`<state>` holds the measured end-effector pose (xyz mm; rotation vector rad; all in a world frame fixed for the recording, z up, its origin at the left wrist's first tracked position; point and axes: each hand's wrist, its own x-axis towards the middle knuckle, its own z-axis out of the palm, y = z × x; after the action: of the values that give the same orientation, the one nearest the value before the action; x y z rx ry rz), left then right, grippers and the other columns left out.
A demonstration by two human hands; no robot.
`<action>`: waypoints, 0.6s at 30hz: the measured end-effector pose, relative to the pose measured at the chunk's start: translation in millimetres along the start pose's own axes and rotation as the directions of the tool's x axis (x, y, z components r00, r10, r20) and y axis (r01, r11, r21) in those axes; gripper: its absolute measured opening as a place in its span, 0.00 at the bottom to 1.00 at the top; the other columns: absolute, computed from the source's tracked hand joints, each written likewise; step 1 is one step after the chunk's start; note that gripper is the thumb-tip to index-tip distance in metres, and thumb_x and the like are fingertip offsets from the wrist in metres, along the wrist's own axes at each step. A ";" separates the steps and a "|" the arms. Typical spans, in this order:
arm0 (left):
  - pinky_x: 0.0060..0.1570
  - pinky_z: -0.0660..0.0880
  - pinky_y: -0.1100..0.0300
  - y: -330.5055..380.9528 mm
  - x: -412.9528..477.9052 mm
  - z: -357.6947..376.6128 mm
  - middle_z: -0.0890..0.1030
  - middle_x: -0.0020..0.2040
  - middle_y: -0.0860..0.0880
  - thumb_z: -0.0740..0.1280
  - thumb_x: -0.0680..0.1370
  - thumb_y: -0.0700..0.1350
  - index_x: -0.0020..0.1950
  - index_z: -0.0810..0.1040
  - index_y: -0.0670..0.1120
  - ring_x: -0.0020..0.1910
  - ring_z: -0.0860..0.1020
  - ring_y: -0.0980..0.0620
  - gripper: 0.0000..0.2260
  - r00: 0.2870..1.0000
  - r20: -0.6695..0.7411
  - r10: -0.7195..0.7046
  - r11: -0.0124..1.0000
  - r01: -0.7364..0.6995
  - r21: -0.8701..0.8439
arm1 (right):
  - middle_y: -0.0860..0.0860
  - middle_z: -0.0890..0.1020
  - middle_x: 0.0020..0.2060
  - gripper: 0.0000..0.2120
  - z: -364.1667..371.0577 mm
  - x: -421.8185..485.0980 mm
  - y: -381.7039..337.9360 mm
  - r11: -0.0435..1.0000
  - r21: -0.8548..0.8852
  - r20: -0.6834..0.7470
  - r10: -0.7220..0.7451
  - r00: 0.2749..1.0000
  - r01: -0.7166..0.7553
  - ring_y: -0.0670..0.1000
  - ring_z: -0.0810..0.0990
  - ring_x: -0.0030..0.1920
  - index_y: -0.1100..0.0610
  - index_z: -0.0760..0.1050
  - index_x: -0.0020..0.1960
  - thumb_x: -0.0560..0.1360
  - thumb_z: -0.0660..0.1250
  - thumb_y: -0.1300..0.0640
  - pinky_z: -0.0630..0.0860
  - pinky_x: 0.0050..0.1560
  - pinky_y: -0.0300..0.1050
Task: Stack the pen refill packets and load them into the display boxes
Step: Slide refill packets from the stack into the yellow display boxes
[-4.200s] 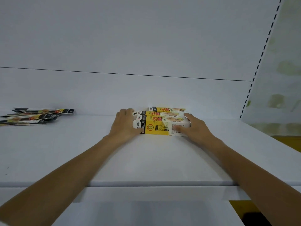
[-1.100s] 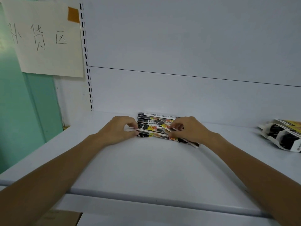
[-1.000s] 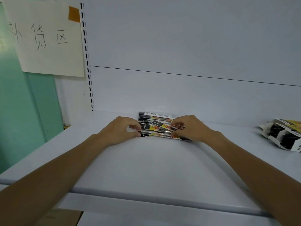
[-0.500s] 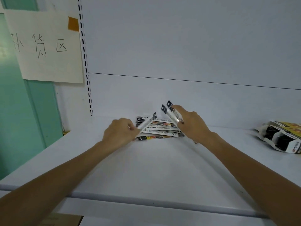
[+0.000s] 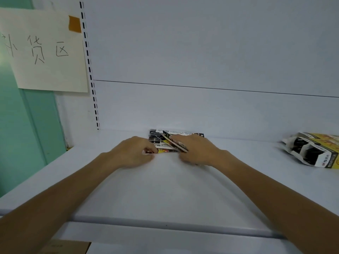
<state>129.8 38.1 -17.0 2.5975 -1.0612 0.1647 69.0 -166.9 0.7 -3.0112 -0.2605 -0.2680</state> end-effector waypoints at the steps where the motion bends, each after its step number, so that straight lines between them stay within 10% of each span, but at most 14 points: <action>1: 0.51 0.66 0.63 -1.3 1.1 -0.1 0.77 0.57 0.58 0.61 0.78 0.50 0.60 0.77 0.53 0.58 0.73 0.56 0.12 1.000 0.017 -0.007 0.996 0.005 0.084 | 0.53 0.78 0.55 0.30 0.3 -1.4 3.7 1.000 0.003 -0.014 -0.021 1.000 0.021 0.56 0.75 0.53 0.43 0.58 0.72 0.72 0.60 0.60 0.72 0.46 0.45; 4: 0.52 0.64 0.57 -3.2 6.8 1.2 0.76 0.60 0.55 0.57 0.79 0.53 0.62 0.75 0.53 0.60 0.71 0.50 0.14 0.999 0.033 -0.041 0.956 0.030 0.290 | 0.55 0.77 0.56 0.33 0.2 -6.7 14.0 0.999 -0.010 -0.078 -0.042 0.996 0.042 0.57 0.74 0.55 0.45 0.49 0.75 0.74 0.57 0.62 0.69 0.47 0.46; 10: 0.50 0.68 0.53 20.6 22.6 1.8 0.77 0.54 0.46 0.69 0.69 0.52 0.56 0.78 0.44 0.54 0.71 0.46 0.19 0.876 -0.424 0.228 0.941 -0.085 0.328 | 0.57 0.78 0.54 0.25 0.5 -26.1 37.4 0.969 -0.230 -0.263 -0.153 0.953 0.092 0.59 0.77 0.51 0.58 0.62 0.70 0.74 0.60 0.65 0.71 0.42 0.47; 14: 0.56 0.66 0.52 71.5 50.0 16.7 0.75 0.60 0.47 0.68 0.71 0.55 0.66 0.70 0.45 0.61 0.71 0.46 0.26 0.904 -0.265 0.335 0.898 -0.221 0.380 | 0.54 0.80 0.31 0.25 -0.8 -40.4 61.9 0.900 -0.386 -0.389 -0.356 0.850 0.201 0.55 0.78 0.28 0.64 0.79 0.49 0.52 0.75 0.71 0.66 0.22 0.37; 18: 0.46 0.64 0.56 128.4 78.6 33.4 0.79 0.56 0.49 0.57 0.80 0.51 0.62 0.69 0.46 0.54 0.76 0.46 0.14 0.952 -0.123 0.279 0.850 -0.186 0.493 | 0.56 0.80 0.31 0.21 -16.4 -66.8 104.0 0.921 -0.316 -0.410 -0.349 0.843 0.228 0.56 0.77 0.27 0.65 0.77 0.51 0.59 0.72 0.73 0.70 0.23 0.41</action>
<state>95.9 -111.0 2.5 2.7753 -1.4076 0.8159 20.2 -281.4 -5.0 -3.0119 -0.6830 -1.1072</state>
